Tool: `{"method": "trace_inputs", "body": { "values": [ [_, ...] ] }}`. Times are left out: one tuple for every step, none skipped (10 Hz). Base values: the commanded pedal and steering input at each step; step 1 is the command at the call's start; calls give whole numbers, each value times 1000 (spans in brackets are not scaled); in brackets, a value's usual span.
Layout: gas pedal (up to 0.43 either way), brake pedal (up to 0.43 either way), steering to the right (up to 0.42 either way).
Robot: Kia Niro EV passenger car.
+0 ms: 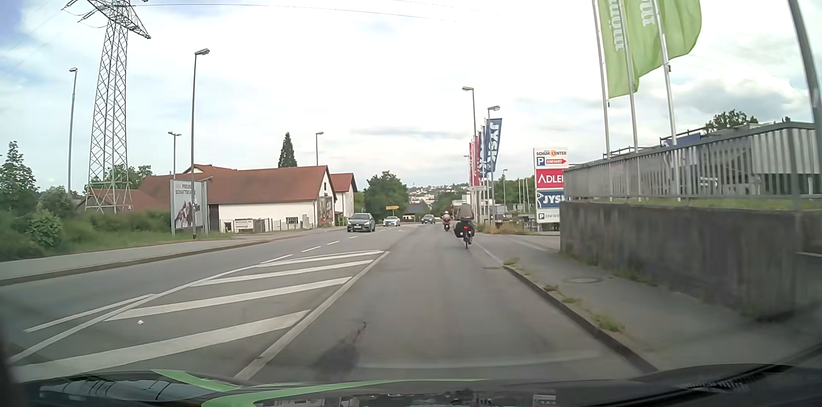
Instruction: Follow the waypoints while adhering to traffic rules and regulations
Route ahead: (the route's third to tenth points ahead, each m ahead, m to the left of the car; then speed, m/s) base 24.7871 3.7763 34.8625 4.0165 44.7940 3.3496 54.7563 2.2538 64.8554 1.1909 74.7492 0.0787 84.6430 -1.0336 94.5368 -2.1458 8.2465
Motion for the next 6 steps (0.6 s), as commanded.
{"method": "trace_inputs", "body": {
  "values": [
    [0, 0, 0],
    [0, 0, 0],
    [0, 0, 0],
    [0, 0, 0],
    [0, 0, 0],
    [0, 0, 0]
  ]
}}
